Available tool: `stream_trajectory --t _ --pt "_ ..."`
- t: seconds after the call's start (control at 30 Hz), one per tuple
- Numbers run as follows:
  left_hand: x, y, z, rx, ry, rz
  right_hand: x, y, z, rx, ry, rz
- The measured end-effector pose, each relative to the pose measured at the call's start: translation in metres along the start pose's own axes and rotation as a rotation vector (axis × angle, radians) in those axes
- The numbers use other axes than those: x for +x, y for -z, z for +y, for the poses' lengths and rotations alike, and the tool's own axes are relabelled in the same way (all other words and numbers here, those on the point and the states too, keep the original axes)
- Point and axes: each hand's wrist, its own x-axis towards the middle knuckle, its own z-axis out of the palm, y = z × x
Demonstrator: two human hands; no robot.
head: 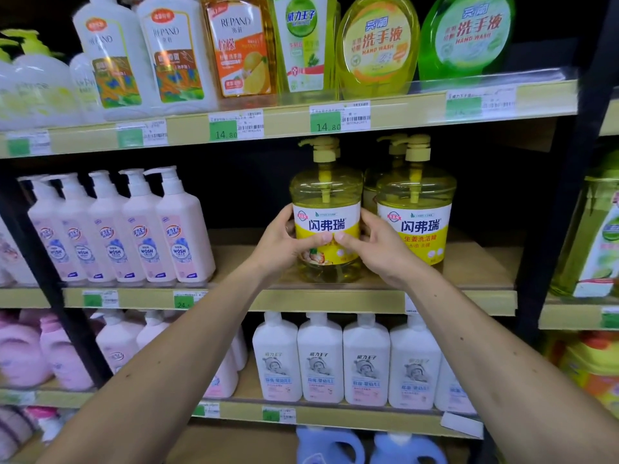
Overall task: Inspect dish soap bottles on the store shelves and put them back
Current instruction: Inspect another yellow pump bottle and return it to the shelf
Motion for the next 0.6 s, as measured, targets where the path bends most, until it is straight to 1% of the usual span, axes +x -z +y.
stream_trajectory --t 0.2,0.27,0.4,0.47,0.5,0.53,0.57,0.6 --pt "0.002 0.001 -0.007 0.024 0.004 -0.009 -0.001 -0.004 0.006 -0.057 -0.029 0.02" --pt "0.002 0.003 -0.006 0.03 0.02 -0.013 -0.005 -0.005 0.005 -0.11 -0.022 0.014" --pt "-0.003 0.0 -0.011 0.057 0.022 0.0 -0.022 -0.006 0.008 -0.304 -0.033 0.004" --pt "-0.008 -0.007 -0.011 0.04 0.049 0.015 -0.033 -0.002 0.012 -0.295 -0.032 -0.022" --pt "-0.012 -0.012 -0.009 0.041 0.07 0.039 -0.04 0.003 0.013 -0.281 -0.029 -0.008" --pt "-0.017 -0.019 -0.007 0.083 0.084 0.099 -0.046 0.01 0.016 -0.266 -0.015 0.042" --pt "-0.025 -0.026 -0.005 0.184 0.084 0.207 -0.053 0.02 0.017 -0.265 0.016 0.129" --pt "-0.035 -0.035 -0.003 0.313 0.033 0.327 -0.06 0.031 0.019 -0.253 0.056 0.23"
